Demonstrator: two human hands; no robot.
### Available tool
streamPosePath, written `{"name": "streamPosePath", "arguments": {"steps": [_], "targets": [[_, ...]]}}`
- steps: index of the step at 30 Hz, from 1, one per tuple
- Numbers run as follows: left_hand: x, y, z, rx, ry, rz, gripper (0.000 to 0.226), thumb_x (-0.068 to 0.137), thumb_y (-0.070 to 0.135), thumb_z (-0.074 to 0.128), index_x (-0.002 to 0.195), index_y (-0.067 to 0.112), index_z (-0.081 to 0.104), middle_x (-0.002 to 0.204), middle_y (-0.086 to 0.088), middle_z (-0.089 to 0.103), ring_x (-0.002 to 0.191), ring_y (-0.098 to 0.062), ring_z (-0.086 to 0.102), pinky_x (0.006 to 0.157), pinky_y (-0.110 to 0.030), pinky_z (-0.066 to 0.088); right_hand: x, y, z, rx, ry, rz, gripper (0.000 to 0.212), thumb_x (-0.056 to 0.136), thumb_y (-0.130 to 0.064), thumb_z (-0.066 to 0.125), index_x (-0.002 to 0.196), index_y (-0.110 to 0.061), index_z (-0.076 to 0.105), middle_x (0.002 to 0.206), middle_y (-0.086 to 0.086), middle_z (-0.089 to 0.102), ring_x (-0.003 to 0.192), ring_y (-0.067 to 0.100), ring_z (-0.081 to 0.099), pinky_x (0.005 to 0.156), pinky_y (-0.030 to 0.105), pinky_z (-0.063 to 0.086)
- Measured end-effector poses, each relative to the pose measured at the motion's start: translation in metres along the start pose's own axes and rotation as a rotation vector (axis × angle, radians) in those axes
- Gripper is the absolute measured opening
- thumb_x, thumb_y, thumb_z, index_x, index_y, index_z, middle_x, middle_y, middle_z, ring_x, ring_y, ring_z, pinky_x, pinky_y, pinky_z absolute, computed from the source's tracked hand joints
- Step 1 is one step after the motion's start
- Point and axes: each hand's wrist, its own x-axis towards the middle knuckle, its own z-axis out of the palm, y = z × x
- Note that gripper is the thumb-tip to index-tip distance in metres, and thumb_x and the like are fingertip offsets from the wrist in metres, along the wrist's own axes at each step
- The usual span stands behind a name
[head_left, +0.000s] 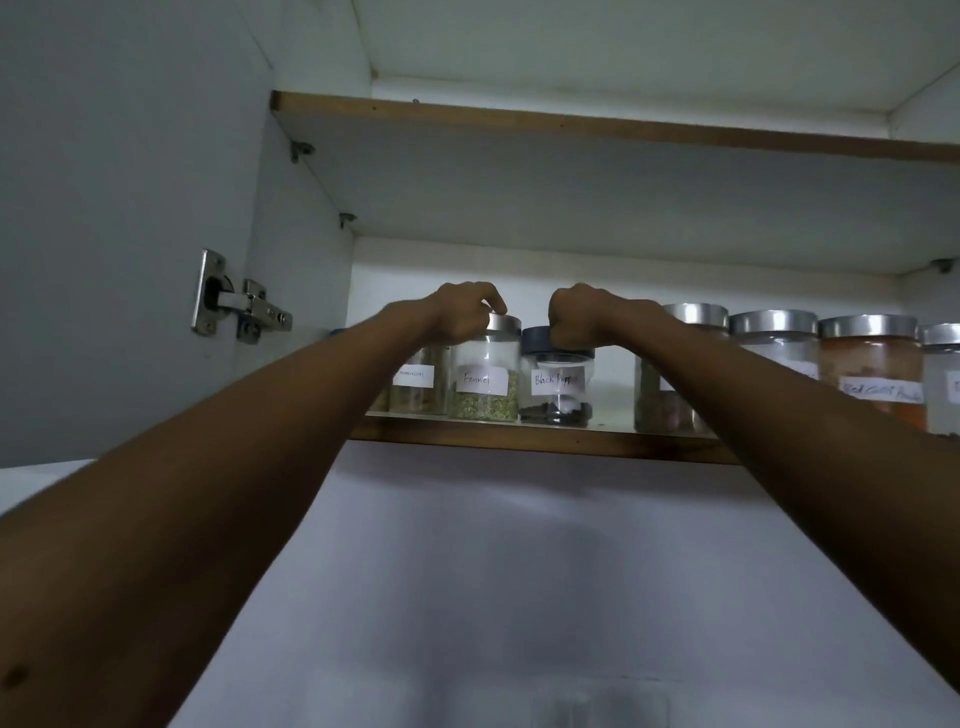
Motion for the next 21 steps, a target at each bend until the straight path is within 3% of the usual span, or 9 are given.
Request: {"name": "streamPosePath", "arguments": {"steps": [6, 10, 12, 14, 16, 19, 21], "targets": [[0.024, -0.015, 0.014, 0.036, -0.072, -0.038, 0.036, 0.094, 0.006, 0.036, 0.127, 0.013, 0.048, 0.139, -0.008, 0.046, 0.122, -0.026, 0.045, 0.094, -0.026, 0.035, 0.025, -0.004, 0.025, 0.005, -0.003, 0.029, 0.032, 0.089, -0.028, 0.051, 0.069, -0.006, 0.041, 0.085, 0.012, 0.048, 0.078, 0.027, 0.048, 0.068, 0.033, 0.038], [0.037, -0.021, 0.024, 0.064, -0.096, -0.025, 0.014, 0.096, 0.003, 0.035, 0.103, 0.01, 0.045, 0.108, -0.006, 0.051, 0.1, -0.02, 0.044, 0.072, -0.023, 0.036, 0.042, -0.006, 0.039, -0.018, -0.012, 0.049, 0.025, 0.09, -0.025, 0.051, 0.095, -0.001, 0.051, 0.09, 0.013, 0.048, 0.081, 0.026, 0.048, 0.07, 0.033, 0.039], [0.046, -0.034, 0.033, 0.048, -0.081, -0.031, 0.021, 0.096, 0.008, 0.037, 0.111, 0.016, 0.049, 0.124, -0.006, 0.054, 0.109, -0.024, 0.049, 0.094, -0.028, 0.037, 0.051, -0.005, 0.045, -0.021, -0.013, 0.058, 0.03, 0.09, -0.026, 0.052, 0.101, 0.002, 0.053, 0.09, 0.013, 0.049, 0.081, 0.026, 0.048, 0.07, 0.033, 0.04], [0.054, -0.047, 0.04, 0.094, -0.042, -0.071, 0.026, 0.094, 0.014, 0.038, 0.115, 0.025, 0.048, 0.132, -0.004, 0.053, 0.122, -0.025, 0.046, 0.113, -0.045, 0.013, 0.057, -0.004, 0.05, -0.013, -0.015, 0.06, 0.03, 0.089, -0.026, 0.052, 0.099, 0.001, 0.053, 0.088, 0.013, 0.049, 0.081, 0.025, 0.049, 0.071, 0.032, 0.04], [0.06, -0.053, 0.044, 0.152, -0.029, -0.105, 0.025, 0.095, 0.016, 0.039, 0.116, 0.028, 0.046, 0.134, -0.003, 0.053, 0.129, -0.025, 0.041, 0.112, -0.052, -0.006, 0.063, -0.002, 0.055, 0.006, -0.007, 0.059, 0.024, 0.089, -0.027, 0.052, 0.09, -0.003, 0.05, 0.085, 0.012, 0.049, 0.08, 0.025, 0.049, 0.071, 0.033, 0.041], [0.062, -0.052, 0.048, 0.198, -0.026, -0.104, 0.03, 0.097, 0.017, 0.035, 0.124, 0.026, 0.044, 0.136, -0.001, 0.051, 0.13, -0.025, 0.039, 0.11, -0.055, -0.01, 0.068, 0.001, 0.062, 0.031, 0.003, 0.069, 0.027, 0.09, -0.027, 0.052, 0.079, -0.002, 0.047, 0.074, 0.009, 0.046, 0.078, 0.026, 0.048, 0.07, 0.033, 0.04], [0.064, -0.054, 0.051, 0.221, -0.03, -0.105, 0.031, 0.098, 0.019, 0.033, 0.127, 0.026, 0.042, 0.136, -0.002, 0.051, 0.131, -0.025, 0.039, 0.111, -0.056, -0.009, 0.071, 0.004, 0.065, 0.045, 0.011, 0.073, 0.027, 0.089, -0.026, 0.052, 0.077, -0.003, 0.045, 0.078, 0.01, 0.047, 0.079, 0.027, 0.048, 0.07, 0.034, 0.04]]}}
